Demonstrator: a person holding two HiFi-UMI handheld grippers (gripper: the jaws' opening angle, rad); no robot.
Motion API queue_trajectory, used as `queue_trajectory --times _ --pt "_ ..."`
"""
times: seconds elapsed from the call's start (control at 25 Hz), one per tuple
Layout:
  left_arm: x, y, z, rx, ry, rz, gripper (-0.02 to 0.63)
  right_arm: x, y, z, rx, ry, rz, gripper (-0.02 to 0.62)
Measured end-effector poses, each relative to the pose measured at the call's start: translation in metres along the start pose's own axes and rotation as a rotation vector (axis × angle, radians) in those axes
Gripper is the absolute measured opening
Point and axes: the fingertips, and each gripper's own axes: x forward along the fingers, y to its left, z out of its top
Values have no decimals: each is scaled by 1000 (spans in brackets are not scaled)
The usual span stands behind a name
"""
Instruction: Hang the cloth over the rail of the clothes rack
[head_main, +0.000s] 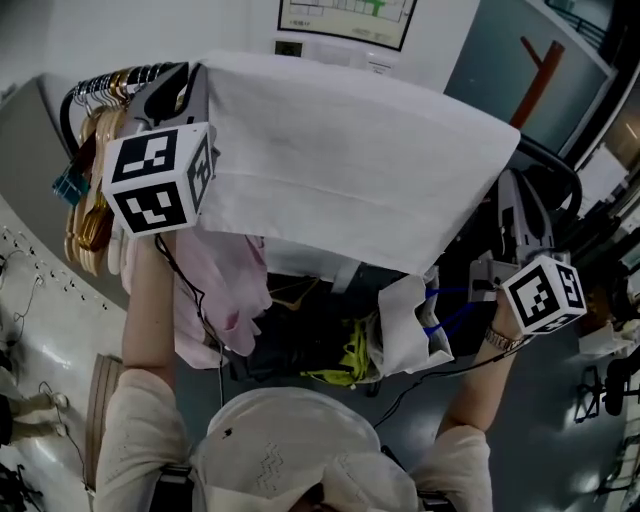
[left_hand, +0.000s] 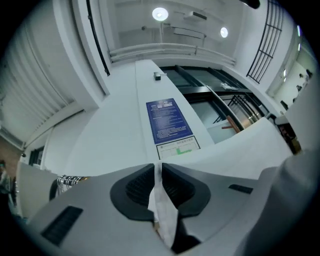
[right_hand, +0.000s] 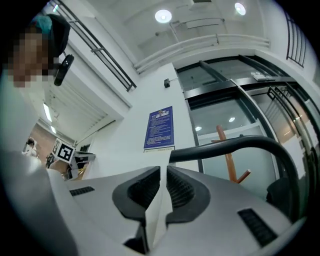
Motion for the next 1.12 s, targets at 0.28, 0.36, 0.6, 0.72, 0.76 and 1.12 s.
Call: queue_trajectory --times 0.28,0.36,0.6,0.72,0.76,1.12 --pt "-11 9 -1 179 -34 169 164 -20 -15 5 -8 -46 -131 97" --pt "-20 7 -2 144 -70 161 163 -30 -6 2 -20 -60 -115 95" --pt "-62 -50 -39 -87 -54 -100 13 -45 42 -59 -88 62 -1 18" --pt "-89 -110 -77 -174 -37 -277 12 -48 67 -116 -36 120 80 18" --pt "-98 -129 -88 -180 -62 -320 12 -48 77 -136 -16 144 107 18" --pt "-188 -233 -202 -364 110 -536 12 -92 152 -262 35 331 214 18"
